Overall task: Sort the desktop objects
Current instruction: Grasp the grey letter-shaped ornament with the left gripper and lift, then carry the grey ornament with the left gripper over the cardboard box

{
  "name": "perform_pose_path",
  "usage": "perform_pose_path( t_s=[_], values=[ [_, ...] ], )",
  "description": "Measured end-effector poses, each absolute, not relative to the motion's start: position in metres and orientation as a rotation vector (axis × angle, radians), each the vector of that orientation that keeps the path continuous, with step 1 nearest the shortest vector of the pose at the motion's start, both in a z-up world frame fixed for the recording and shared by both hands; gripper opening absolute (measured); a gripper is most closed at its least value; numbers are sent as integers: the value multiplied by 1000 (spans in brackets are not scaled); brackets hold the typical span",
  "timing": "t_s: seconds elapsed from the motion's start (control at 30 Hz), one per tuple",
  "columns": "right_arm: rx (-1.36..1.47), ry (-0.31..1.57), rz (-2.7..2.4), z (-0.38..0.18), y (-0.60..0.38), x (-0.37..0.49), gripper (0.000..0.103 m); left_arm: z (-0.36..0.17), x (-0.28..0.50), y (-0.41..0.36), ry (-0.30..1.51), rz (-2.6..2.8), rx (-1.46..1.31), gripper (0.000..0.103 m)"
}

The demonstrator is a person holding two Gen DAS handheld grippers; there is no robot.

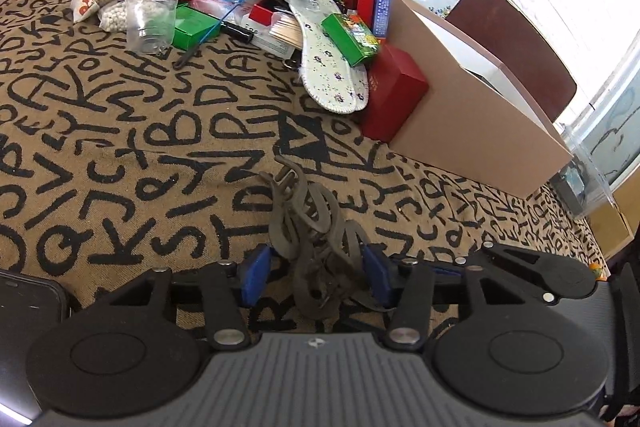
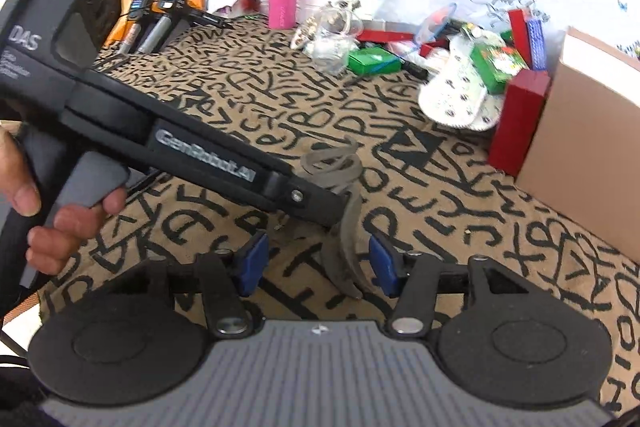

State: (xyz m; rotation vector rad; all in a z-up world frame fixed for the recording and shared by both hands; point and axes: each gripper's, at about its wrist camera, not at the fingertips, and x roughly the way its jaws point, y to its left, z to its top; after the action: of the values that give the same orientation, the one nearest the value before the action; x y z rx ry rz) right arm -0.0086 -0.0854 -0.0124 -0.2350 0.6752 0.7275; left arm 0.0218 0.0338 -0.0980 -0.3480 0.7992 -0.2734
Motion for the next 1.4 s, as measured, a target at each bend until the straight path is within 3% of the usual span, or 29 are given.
perform_pose_path(
  t_s=[0.07, 0.27, 0.4, 0.93, 1.4],
  values=[
    [-212, 684, 728, -15, -86, -4, 54, -98, 23, 33, 802, -273, -352, 57],
    [-194, 685, 745, -20, -76, 3, 51, -92, 21, 28, 798, -266, -344, 43],
    [-175, 651, 743, -10, -83, -3, 33, -81, 21, 20, 777, -255, -310, 36],
    [-121, 383, 565, 65, -150, 5, 32, 19, 52, -52, 508, -413, -167, 34],
    [-36, 310, 436, 88, -203, 74, 32, 53, 133, -109, 457, -486, -139, 33]
  ],
)
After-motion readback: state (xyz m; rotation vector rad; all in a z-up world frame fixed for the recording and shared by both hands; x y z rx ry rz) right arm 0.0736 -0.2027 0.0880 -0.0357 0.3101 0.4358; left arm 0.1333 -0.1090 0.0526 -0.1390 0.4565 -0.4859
